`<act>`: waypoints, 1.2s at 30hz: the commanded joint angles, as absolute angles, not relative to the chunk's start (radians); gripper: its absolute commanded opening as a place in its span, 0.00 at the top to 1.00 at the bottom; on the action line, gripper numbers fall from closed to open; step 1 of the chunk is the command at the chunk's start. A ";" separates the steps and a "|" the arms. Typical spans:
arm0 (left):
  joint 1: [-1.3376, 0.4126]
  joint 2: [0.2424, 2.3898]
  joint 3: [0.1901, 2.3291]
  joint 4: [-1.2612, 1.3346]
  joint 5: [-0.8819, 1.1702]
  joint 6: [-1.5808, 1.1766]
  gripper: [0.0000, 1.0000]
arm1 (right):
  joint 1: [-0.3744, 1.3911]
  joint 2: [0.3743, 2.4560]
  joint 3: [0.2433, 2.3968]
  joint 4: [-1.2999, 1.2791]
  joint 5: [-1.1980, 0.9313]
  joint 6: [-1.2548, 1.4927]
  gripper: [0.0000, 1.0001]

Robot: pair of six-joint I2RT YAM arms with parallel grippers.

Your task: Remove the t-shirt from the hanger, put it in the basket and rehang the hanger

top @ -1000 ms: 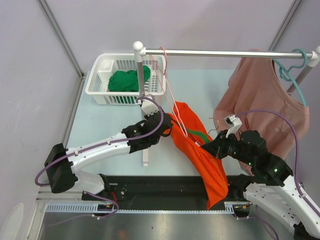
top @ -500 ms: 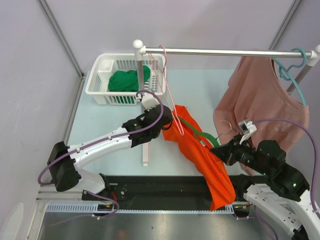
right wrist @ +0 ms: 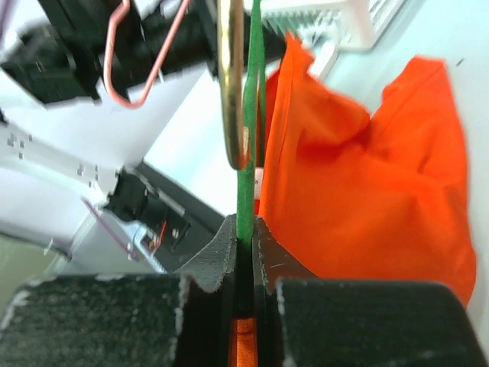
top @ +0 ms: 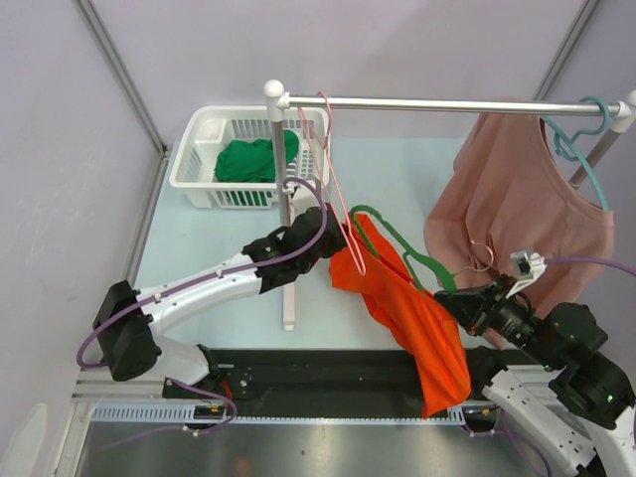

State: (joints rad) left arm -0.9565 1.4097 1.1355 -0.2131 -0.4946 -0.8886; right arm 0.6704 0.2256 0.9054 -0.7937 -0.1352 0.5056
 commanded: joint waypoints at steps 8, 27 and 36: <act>-0.891 1.305 0.971 -0.095 -0.414 -0.824 1.00 | 0.634 0.245 0.844 -0.394 0.081 0.630 1.00; -0.933 1.236 0.841 -0.025 -0.216 -0.868 1.00 | 0.618 0.751 0.739 0.414 0.391 0.351 1.00; -0.933 1.204 0.870 -0.095 -0.207 -0.801 1.00 | 0.557 0.946 0.805 0.603 0.413 0.351 1.00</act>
State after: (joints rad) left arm -0.9291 1.2575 0.8402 -0.0780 -0.2253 -0.8425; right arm 0.5823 0.8822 0.7368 0.3882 0.3573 0.3668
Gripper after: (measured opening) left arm 0.011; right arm 0.071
